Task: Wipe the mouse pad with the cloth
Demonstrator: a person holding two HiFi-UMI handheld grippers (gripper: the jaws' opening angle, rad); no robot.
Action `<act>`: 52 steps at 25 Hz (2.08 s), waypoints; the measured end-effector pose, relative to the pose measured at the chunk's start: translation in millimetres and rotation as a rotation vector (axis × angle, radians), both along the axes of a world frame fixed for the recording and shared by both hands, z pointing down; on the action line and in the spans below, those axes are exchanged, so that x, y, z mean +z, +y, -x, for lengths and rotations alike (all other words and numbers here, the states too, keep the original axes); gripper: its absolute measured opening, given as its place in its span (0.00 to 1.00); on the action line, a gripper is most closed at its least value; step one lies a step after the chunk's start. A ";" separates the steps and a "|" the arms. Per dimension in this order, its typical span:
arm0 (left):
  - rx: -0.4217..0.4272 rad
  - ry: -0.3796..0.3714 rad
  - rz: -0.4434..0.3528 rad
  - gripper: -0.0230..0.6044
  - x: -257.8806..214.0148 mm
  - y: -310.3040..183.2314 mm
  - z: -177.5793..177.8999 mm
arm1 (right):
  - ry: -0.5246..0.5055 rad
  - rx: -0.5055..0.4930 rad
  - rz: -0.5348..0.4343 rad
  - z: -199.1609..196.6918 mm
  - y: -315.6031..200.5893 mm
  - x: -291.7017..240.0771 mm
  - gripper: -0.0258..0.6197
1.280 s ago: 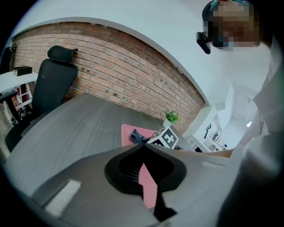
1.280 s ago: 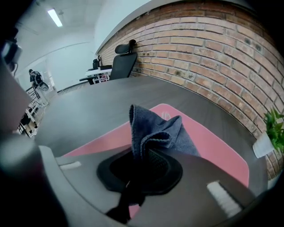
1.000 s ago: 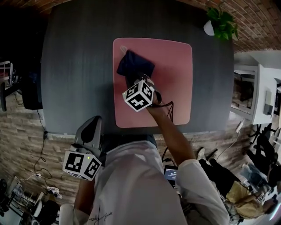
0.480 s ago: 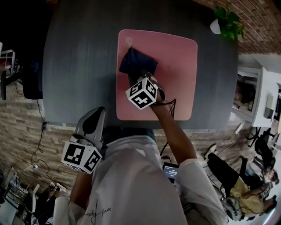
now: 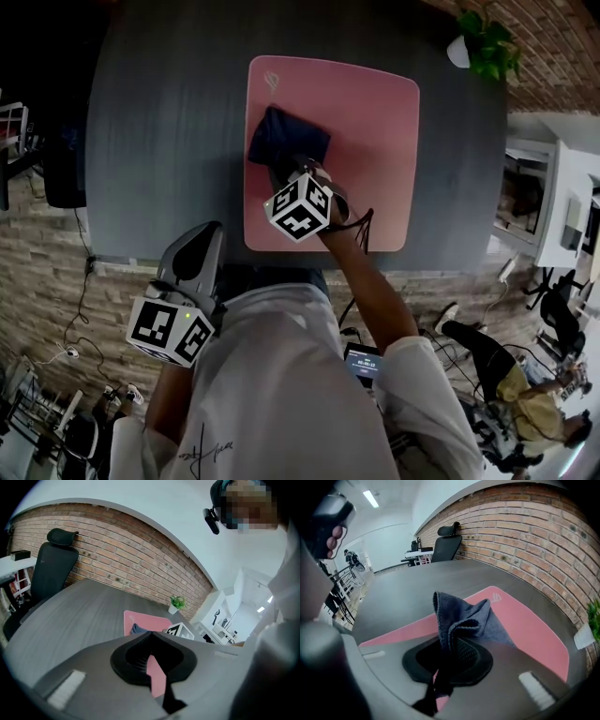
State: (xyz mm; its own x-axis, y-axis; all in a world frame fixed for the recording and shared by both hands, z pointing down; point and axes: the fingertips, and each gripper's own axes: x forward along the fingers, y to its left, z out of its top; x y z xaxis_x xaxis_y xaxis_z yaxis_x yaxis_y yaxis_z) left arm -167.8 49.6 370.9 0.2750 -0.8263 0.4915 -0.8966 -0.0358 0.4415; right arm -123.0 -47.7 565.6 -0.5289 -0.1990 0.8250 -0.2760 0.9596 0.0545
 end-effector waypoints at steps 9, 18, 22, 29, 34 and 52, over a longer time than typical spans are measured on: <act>0.010 0.004 -0.009 0.06 -2.1 0.4 -1.5 | -0.002 0.013 0.015 -5.5 19.6 0.7 0.09; 0.016 0.005 -0.008 0.06 -1.0 2.1 -1.8 | 0.001 0.010 0.030 -10.1 35.4 1.1 0.09; 0.017 0.011 -0.010 0.06 -2.1 2.1 -1.6 | 0.011 -0.008 0.030 -12.3 44.2 1.1 0.09; 0.023 0.010 -0.008 0.06 -0.9 1.4 -2.2 | 0.013 -0.027 0.030 -14.7 54.5 1.8 0.09; 0.029 0.017 0.006 0.06 3.8 3.5 -3.9 | 0.014 -0.054 0.025 -17.1 60.1 1.3 0.09; 0.059 0.026 0.025 0.06 22.5 -7.3 -3.4 | 0.035 -0.193 0.009 -23.5 82.6 2.8 0.09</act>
